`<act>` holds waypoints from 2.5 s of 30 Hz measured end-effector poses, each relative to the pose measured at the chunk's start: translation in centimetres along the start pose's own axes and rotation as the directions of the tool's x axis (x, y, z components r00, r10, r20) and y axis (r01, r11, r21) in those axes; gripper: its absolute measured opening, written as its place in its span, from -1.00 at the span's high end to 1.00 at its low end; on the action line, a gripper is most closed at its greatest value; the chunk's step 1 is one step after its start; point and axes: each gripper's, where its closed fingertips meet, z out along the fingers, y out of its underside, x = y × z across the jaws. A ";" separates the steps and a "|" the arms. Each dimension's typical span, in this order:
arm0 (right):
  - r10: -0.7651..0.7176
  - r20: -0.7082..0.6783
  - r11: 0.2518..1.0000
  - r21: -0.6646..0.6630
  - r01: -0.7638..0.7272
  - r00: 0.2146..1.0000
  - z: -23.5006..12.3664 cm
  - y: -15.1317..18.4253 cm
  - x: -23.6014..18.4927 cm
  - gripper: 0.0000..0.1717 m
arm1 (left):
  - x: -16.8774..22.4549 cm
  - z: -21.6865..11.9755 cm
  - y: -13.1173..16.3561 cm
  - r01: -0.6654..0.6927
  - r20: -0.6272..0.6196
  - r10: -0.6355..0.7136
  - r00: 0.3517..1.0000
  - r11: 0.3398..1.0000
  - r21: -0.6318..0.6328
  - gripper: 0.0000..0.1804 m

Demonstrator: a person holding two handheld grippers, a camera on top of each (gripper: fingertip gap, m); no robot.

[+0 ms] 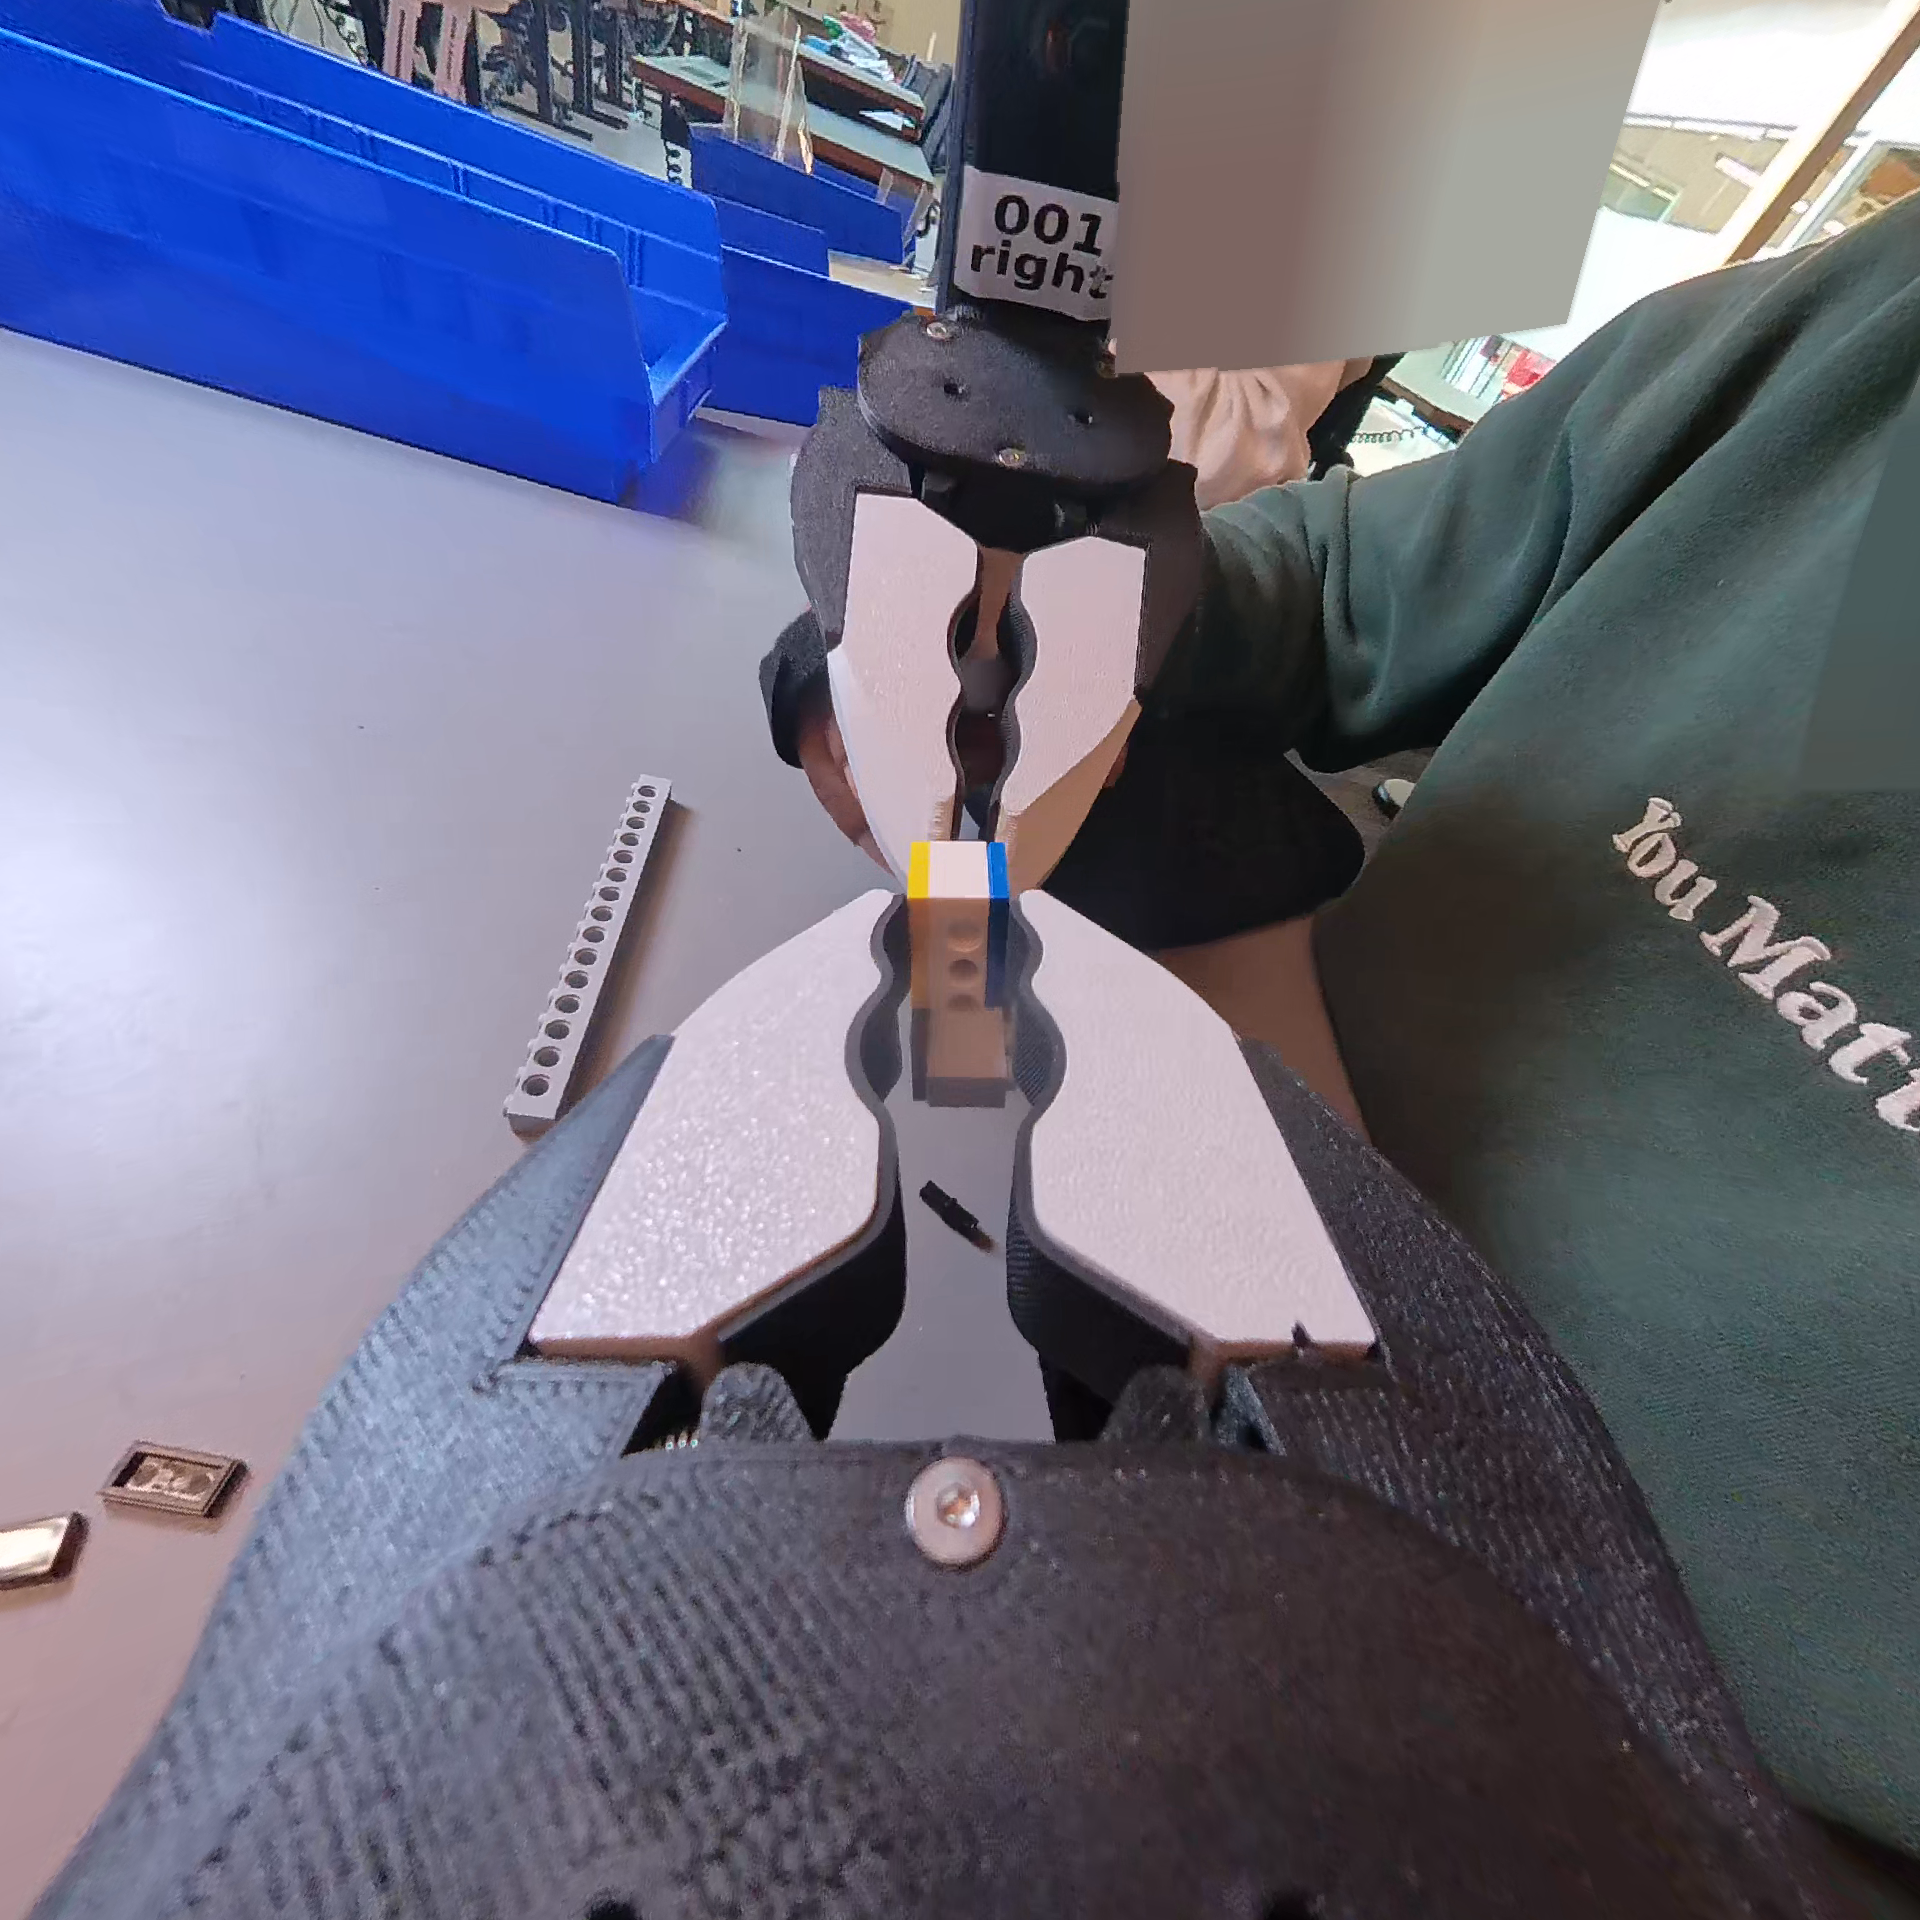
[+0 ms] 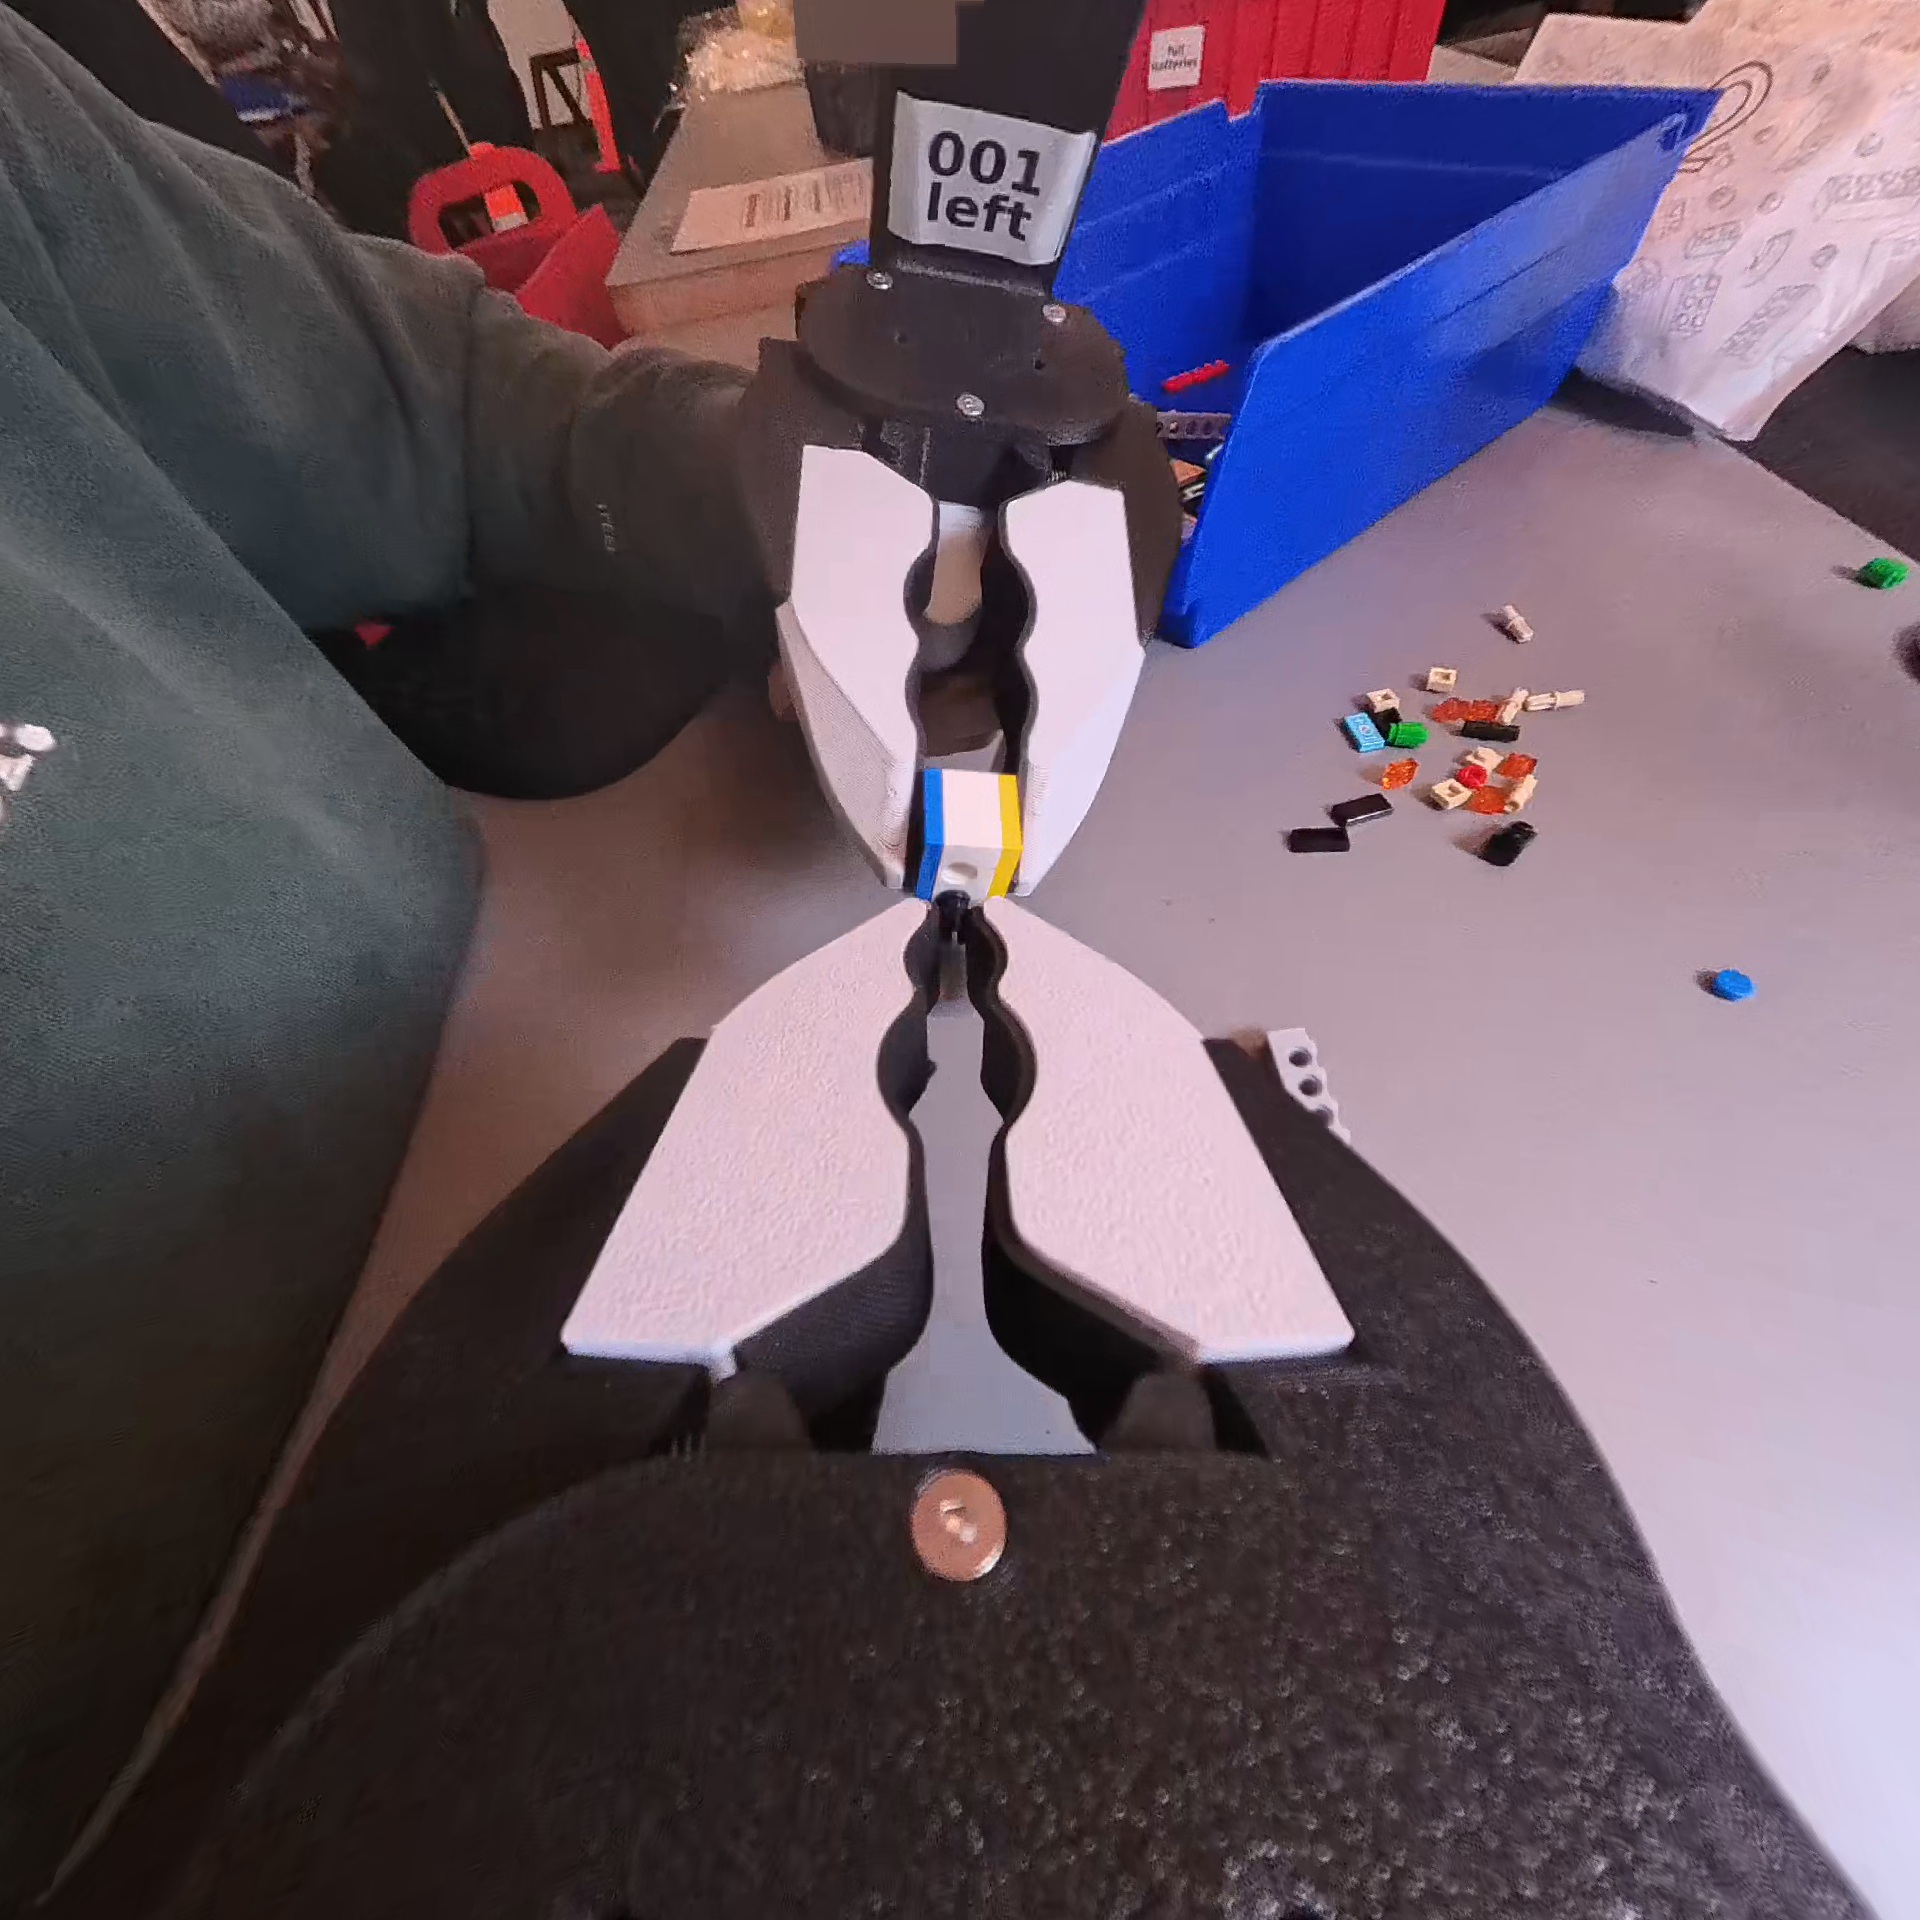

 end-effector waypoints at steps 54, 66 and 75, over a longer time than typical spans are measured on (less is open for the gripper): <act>-0.178 -0.398 0.978 -0.169 0.119 0.900 -0.1 1.2 3.9 0.81 | -4.1 -0.8 -0.4 -0.091 0.323 0.087 0.942 0.996 -0.001 0.77; -0.219 -0.396 0.970 -0.191 0.153 0.892 -0.3 1.3 3.7 0.82 | -4.1 -0.7 -0.2 -0.065 0.308 0.059 0.949 0.998 0.011 0.77; -0.242 -0.252 0.965 -0.162 0.206 0.937 -0.3 1.5 2.6 0.82 | -2.5 -1.1 0.1 -0.235 0.232 0.233 0.944 0.972 -0.023 0.76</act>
